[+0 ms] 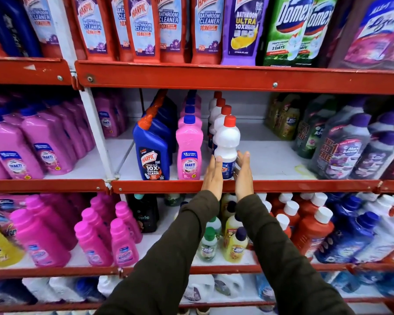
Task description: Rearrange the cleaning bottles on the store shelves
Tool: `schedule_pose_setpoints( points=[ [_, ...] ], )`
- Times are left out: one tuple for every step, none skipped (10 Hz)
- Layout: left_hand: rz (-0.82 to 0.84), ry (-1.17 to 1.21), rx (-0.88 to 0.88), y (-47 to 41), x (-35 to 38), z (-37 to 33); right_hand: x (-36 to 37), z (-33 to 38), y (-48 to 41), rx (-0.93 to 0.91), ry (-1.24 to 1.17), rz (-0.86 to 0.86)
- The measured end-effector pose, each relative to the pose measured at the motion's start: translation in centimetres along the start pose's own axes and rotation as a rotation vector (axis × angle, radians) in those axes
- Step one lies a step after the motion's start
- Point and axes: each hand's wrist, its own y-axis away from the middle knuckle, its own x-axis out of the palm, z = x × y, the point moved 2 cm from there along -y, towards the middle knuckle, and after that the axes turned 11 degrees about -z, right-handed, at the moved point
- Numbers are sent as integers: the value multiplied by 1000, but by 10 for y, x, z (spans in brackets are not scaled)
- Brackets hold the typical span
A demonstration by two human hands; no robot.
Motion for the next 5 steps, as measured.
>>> schedule_pose_setpoints(
  points=[
    [26, 36, -53, -1, -2, 3, 0, 3, -6, 9, 46, -13],
    [48, 3, -31, 2, -5, 3, -2, 5, -7, 32, 38, 0],
    [61, -83, 4, 8, -8, -1, -6, 14, 1, 40, 56, -4],
    [-7, -121, 172, 12, -17, -3, -26, 38, 15, -99, -5, -68],
    [-139, -140, 438, 18, -36, -14, -74, 90, 35, -478, -13, -221]
  ],
)
